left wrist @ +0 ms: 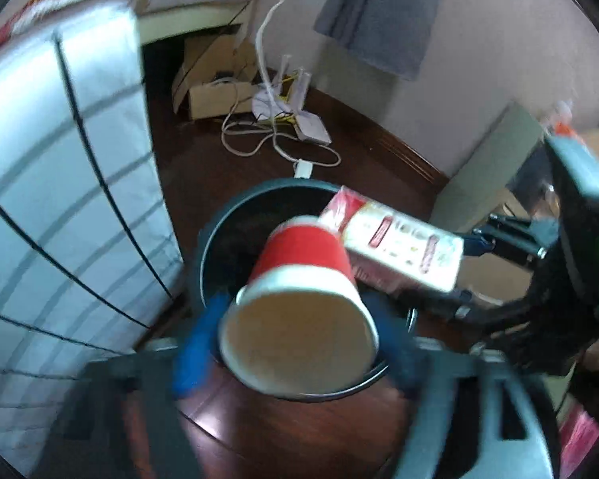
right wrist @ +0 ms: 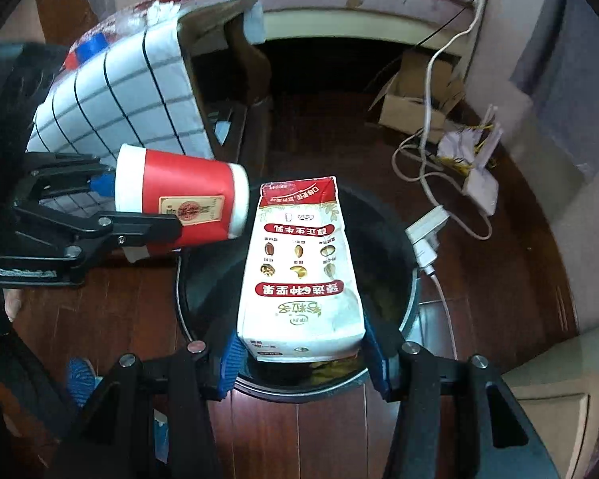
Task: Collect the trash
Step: 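Carry cup and carton over the black bin and open both grippers, then move both tools back to the table toward the blue cup and white tissue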
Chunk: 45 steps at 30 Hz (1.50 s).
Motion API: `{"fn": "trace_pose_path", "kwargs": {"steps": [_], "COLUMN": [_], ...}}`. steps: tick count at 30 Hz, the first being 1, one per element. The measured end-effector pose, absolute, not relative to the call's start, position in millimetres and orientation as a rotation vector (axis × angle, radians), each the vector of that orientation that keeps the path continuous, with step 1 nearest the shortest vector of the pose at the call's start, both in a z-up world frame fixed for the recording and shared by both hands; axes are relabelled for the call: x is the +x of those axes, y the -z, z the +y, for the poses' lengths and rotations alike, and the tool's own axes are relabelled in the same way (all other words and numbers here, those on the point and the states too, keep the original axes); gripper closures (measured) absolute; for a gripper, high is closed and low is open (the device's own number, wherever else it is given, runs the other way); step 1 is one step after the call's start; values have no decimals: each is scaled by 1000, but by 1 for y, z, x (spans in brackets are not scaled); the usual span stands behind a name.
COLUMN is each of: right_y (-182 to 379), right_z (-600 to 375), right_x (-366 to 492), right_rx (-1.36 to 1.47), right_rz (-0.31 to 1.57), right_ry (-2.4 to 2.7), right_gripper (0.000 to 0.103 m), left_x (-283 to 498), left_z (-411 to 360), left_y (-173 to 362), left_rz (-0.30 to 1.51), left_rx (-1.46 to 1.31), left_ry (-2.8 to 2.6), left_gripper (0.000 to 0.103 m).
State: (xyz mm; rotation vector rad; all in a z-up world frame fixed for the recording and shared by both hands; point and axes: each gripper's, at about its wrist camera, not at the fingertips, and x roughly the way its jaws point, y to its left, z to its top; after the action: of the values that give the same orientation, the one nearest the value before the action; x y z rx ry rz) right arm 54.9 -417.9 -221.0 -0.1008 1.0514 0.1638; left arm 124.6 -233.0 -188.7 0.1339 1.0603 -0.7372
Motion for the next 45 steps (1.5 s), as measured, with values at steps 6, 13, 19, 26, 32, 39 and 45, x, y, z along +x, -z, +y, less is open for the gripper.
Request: {"fn": "trace_pose_path", "kwargs": {"steps": [6, 13, 19, 26, 32, 39, 45], "right_y": [250, 255, 245, 235, 223, 198, 166], "right_z": [-440, -452, -445, -423, -407, -388, -367], "right_x": [52, 37, 32, 28, 24, 26, 33], "right_rx": [3, 135, 125, 87, 60, 35, 6], "right_rz": [1119, 1087, 1041, 1018, 996, 948, 882], "right_ry": [-26, 84, 102, 64, 43, 15, -25], "right_gripper": [17, 0, 0, 0, 0, 0, 0], "left_x": [116, 101, 90, 86, 82, 81, 80], "left_z": [-213, -193, -180, -173, -161, -143, -126], "left_y": [209, 212, 209, 198, 186, 164, 139], "left_rz": [1096, 1061, 1039, 1006, 978, 933, 884], "left_rx": [108, 129, 137, 129, 114, 86, 71], "left_ry": [620, 513, 486, 459, 440, 405, 370], "left_gripper": [3, 1, 1, 1, 1, 1, 1]}}
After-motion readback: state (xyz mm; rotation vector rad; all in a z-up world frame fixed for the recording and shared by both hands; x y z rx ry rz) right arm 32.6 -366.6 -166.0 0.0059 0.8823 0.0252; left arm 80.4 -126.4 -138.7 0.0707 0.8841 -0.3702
